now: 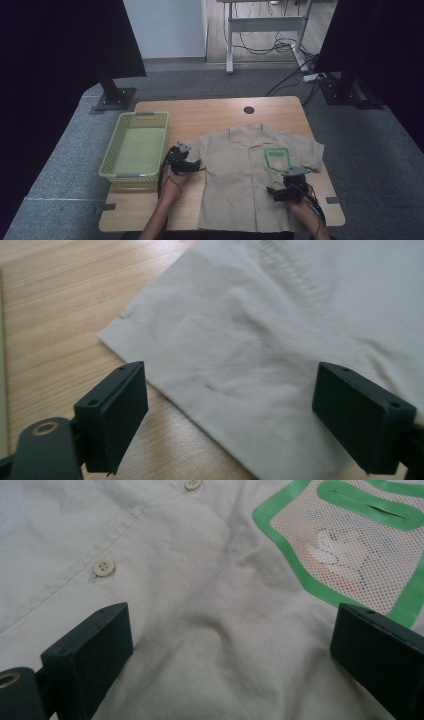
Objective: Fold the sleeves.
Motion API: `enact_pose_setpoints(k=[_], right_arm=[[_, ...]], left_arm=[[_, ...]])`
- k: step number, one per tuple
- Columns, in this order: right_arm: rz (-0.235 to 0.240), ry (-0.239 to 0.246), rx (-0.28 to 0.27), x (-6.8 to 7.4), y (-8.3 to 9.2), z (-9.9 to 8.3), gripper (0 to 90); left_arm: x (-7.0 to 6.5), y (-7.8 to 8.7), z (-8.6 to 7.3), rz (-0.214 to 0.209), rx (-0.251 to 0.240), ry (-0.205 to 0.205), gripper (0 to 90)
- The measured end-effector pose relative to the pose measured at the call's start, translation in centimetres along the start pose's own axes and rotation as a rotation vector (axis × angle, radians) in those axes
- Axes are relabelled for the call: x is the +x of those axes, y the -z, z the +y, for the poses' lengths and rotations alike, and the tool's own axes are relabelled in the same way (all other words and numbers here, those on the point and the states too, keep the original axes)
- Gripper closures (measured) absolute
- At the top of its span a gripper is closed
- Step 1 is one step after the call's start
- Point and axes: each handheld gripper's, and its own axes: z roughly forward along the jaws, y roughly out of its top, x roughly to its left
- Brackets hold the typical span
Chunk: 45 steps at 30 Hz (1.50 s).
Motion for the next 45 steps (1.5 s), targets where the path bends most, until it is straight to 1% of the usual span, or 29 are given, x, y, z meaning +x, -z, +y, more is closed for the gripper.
enact_pose_setpoints(k=[1,2,3,4,7,8,9,11,15,16,17,19,21,22,24,27,29,32,36,38,42,45], right_arm=[[-0.001,-0.002,0.001,0.0,0.0,0.0,3.1],[-0.001,-0.002,0.001,0.0,0.0,0.0,3.1],[-0.005,-0.005,0.001,0.0,0.0,0.0,3.0],[-0.006,-0.006,0.001,0.0,0.0,0.0,2.9],[-0.009,-0.008,0.0,0.1,0.0,0.0,2.9],[-0.01,-0.009,0.0,0.1,0.0,0.0,2.8],[-0.012,-0.01,0.0,0.1,0.0,0.0,2.7],[-0.015,-0.012,0.002,0.2,0.0,0.0,2.5],[-0.018,-0.015,0.001,0.3,-0.1,0.1,2.2],[-0.019,-0.015,0.002,0.3,-0.1,0.1,2.2],[-0.019,-0.015,0.003,0.3,-0.1,0.1,2.2],[-0.02,-0.015,0.002,0.3,-0.1,0.1,2.2],[-0.019,-0.016,0.002,0.3,-0.1,0.1,2.2],[-0.019,-0.016,0.002,0.3,-0.1,0.1,2.2],[-0.019,-0.015,0.002,0.3,-0.1,0.1,2.2],[-0.017,-0.013,0.003,0.4,-0.1,0.1,2.2],[-0.016,-0.013,0.002,0.5,-0.2,0.2,2.1],[-0.014,-0.01,0.003,0.7,-0.3,0.3,2.1],[-0.003,0.002,0.003,1.3,-0.7,0.7,2.0],[0.006,0.011,0.003,1.8,-1.0,0.9,2.0],[0.021,0.027,0.003,2.8,-1.7,1.5,2.0],[0.03,0.036,0.004,3.4,-2.2,2.0,1.9]], left_arm=[[0.1,-0.2,0.0,-0.01,-0.006,0.012,15.0],[0.1,-0.2,0.0,-0.01,-0.006,0.012,16.1],[0.6,-0.3,-0.2,-0.04,-0.024,0.046,19.6],[0.6,-0.3,-0.2,-0.044,-0.028,0.042,23.7],[0.5,-0.1,-0.3,-0.059,-0.038,0.032,31.8],[0.4,0.0,-0.3,-0.065,-0.047,0.028,37.0],[0.3,0.0,-0.3,-0.072,-0.052,0.025,44.3],[0.1,0.1,-0.3,-0.081,-0.05,0.026,57.5],[-0.1,0.2,-0.2,-0.108,-0.044,0.029,77.1],[-0.1,0.2,-0.2,-0.119,-0.044,0.033,81.6],[-0.1,0.2,-0.1,-0.122,-0.043,0.034,85.0],[-0.3,0.2,0.0,-0.115,-0.036,0.023,86.6],[-0.3,0.3,0.0,-0.111,-0.031,0.021,86.9],[-0.3,0.4,0.2,-0.105,-0.014,0.003,86.9],[-0.2,0.5,0.3,-0.105,-0.008,0.002,87.0],[-0.1,1.1,0.7,-0.106,-0.021,0.002,87.0],[-0.2,1.7,1.0,-0.102,-0.042,-0.002,86.9],[-0.3,2.7,1.6,-0.093,-0.059,-0.022,86.9],[-0.6,3.8,2.3,-0.083,-0.082,-0.052,86.9],[-0.9,4.2,2.5,-0.089,-0.096,-0.06,86.9],[-1.5,4.7,2.9,-0.14,-0.132,-0.057,86.8],[-2.2,4.7,3.2,-0.159,-0.128,-0.084,86.7]])
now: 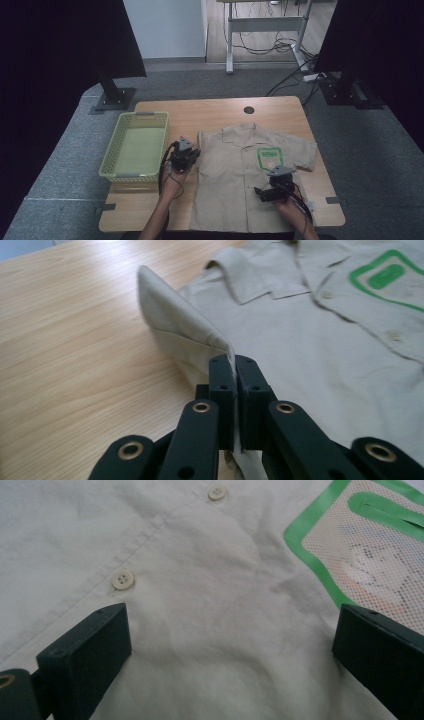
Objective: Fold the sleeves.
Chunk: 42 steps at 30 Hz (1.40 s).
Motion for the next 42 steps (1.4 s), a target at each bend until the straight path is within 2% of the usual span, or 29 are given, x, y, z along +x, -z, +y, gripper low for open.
enact_pose_setpoints(k=[6,9,17,19,21,22,23,24,26,27,32,35,38,42], right_arm=[[0.011,0.011,0.001,0.8,-0.6,0.6,1.9],[0.012,0.011,0.0,0.9,-0.6,0.6,1.9],[0.008,0.008,0.0,0.9,-0.7,0.6,1.9],[0.009,0.007,0.0,0.9,-0.7,0.6,2.0],[0.009,0.007,0.0,0.9,-0.7,0.6,2.0],[0.009,0.007,0.0,0.9,-0.7,0.6,2.0],[0.009,0.007,0.0,0.9,-0.7,0.6,2.0],[0.009,0.007,0.0,0.9,-0.7,0.6,2.0],[0.009,0.008,0.0,0.9,-0.7,0.6,2.0],[0.01,0.008,0.0,0.9,-0.6,0.6,2.1],[0.015,0.013,0.0,0.9,-0.6,0.6,2.1],[0.015,0.014,0.0,0.9,-0.6,0.6,2.1],[0.016,0.014,0.001,0.9,-0.6,0.6,2.1],[0.016,0.014,0.001,0.9,-0.6,0.6,2.1]], left_arm=[[-1.2,-1.2,0.4,-0.023,0.018,-0.046,86.3],[-1.5,-1.9,0.5,-0.037,0.026,-0.051,85.9],[-2.7,-5.5,-0.2,-0.084,0.099,-0.082,83.3],[-2.8,-6.7,-0.7,-0.097,0.124,-0.071,81.4],[-2.7,-6.8,-0.8,-0.106,0.115,-0.067,76.5],[-2.5,-6.9,-0.8,-0.154,0.118,-0.041,70.3],[-2.5,-6.9,-0.8,-0.154,0.118,-0.041,63.0],[-2.5,-6.8,-0.7,-0.167,0.126,-0.04,63.0],[-2.4,-6.5,-0.6,-0.16,0.112,-0.042,50.0],[-2.3,-6.2,-0.5,-0.167,0.1,-0.032,46.2],[-1.5,-4.2,0.4,-0.138,0.036,-0.009,29.8],[-0.8,-3.3,0.6,-0.088,0.014,0.004,25.1],[-0.2,-3.4,0.2,-0.001,0.04,-0.006,21.8],[0.2,-4.2,-0.6,0.044,0.096,-0.014,21.2]])
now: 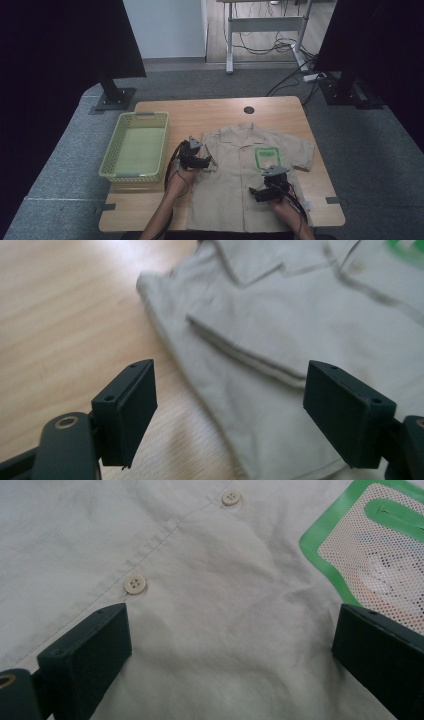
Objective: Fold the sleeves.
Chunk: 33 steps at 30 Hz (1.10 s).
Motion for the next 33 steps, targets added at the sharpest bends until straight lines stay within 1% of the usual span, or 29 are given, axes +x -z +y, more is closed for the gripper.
enact_pose_setpoints(k=[2,4,6,8,9,11,12,14,17,21,23,26,28,29,31,33], right_arm=[[0.0,0.0,0.0,0.0,0.0,0.0,2.1],[0.0,0.0,0.0,0.0,0.0,0.0,2.1],[0.0,0.0,0.0,0.0,0.0,0.0,2.1],[0.0,0.001,0.0,0.0,0.0,0.0,2.1],[0.001,0.001,0.0,0.0,0.0,0.0,2.1],[0.001,0.001,0.0,0.0,0.0,0.0,2.1],[0.001,0.001,0.0,0.0,0.0,0.0,2.1],[0.001,0.001,0.0,0.0,0.0,0.0,2.1],[0.001,0.002,0.0,0.0,0.0,0.0,2.1],[0.003,0.003,0.0,0.0,0.0,0.0,2.1],[0.004,0.004,0.0,-0.1,0.0,0.0,2.1],[0.006,0.006,0.0,-0.1,0.0,0.0,2.1],[0.006,0.006,0.0,-0.1,0.0,0.0,2.0],[0.007,0.007,0.0,-0.1,0.0,0.0,2.0],[0.007,0.007,0.001,-0.1,0.0,0.0,1.9],[0.008,0.006,0.0,-0.1,0.0,0.0,2.0]], left_arm=[[0.0,-0.6,-0.4,0.008,0.027,-0.007,21.2],[-0.2,-1.3,-0.6,0.01,0.043,-0.015,21.0],[-0.6,-1.8,-0.8,0.013,0.038,-0.025,20.7],[-0.6,-1.8,-0.8,0.013,0.038,-0.025,20.2],[-1.4,-2.5,-0.7,0.004,0.005,-0.043,19.6],[-1.9,-2.5,-0.5,0.008,-0.016,-0.053,18.7],[-1.9,-2.5,-0.5,0.008,-0.016,-0.053,18.2],[-2.2,-2.4,-0.3,0.009,-0.043,-0.056,18.0],[-2.4,-2.4,-0.2,-0.001,-0.055,-0.058,17.6],[-2.4,-2.4,-0.4,-0.002,-0.041,-0.063,17.2],[-2.2,-2.4,-0.6,0.001,-0.033,-0.055,16.6],[-1.6,-2.7,-1.1,-0.001,-0.011,-0.018,15.1],[-1.1,-2.7,-1.4,-0.03,-0.018,0.021,14.1],[-0.9,-2.7,-1.5,-0.046,-0.009,0.041,14.0],[-0.7,-2.8,-1.5,-0.054,-0.001,0.038,11.2],[-0.7,-2.7,-1.6,-0.054,-0.001,0.036,10.6]])
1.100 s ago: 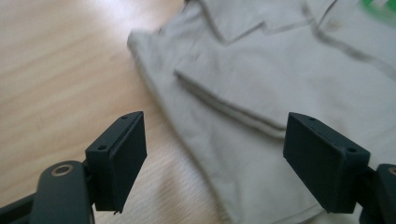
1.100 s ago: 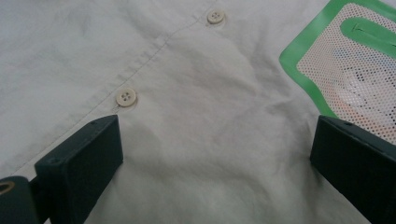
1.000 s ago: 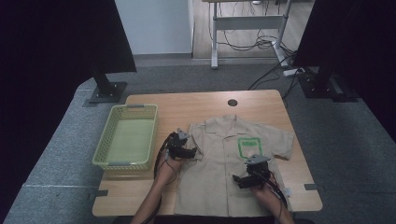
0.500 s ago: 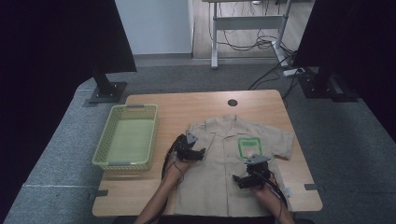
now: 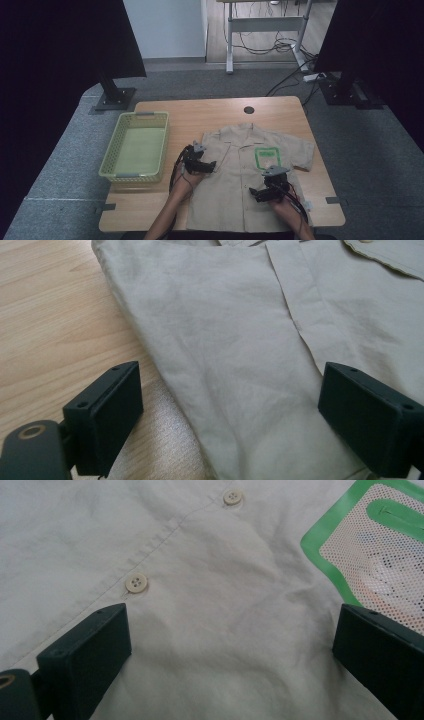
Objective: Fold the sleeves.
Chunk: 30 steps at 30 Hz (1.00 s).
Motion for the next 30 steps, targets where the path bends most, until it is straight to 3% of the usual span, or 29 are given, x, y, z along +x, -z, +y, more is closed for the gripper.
enact_pose_setpoints(k=[4,8,12,21,30], right_arm=[[0.026,-0.031,-0.01,-0.3,0.2,0.2,3.0],[0.027,-0.026,-0.036,-0.9,0.9,0.7,4.4],[0.011,-0.057,-0.062,-2.2,1.7,1.4,3.9],[-0.091,-0.114,-0.077,-6.0,2.6,2.4,2.2],[-0.216,-0.186,-0.078,-9.9,3.8,2.2,3.9]], left_arm=[[0.1,0.1,-0.2,0.032,0.016,0.032,3.8],[0.2,0.5,-0.5,0.008,0.015,0.009,4.4],[0.4,0.7,-0.7,-0.004,0.012,-0.002,5.8],[0.2,0.6,-0.6,0.014,0.012,0.014,5.6],[0.2,0.7,-0.7,0.016,0.015,0.015,4.8]])
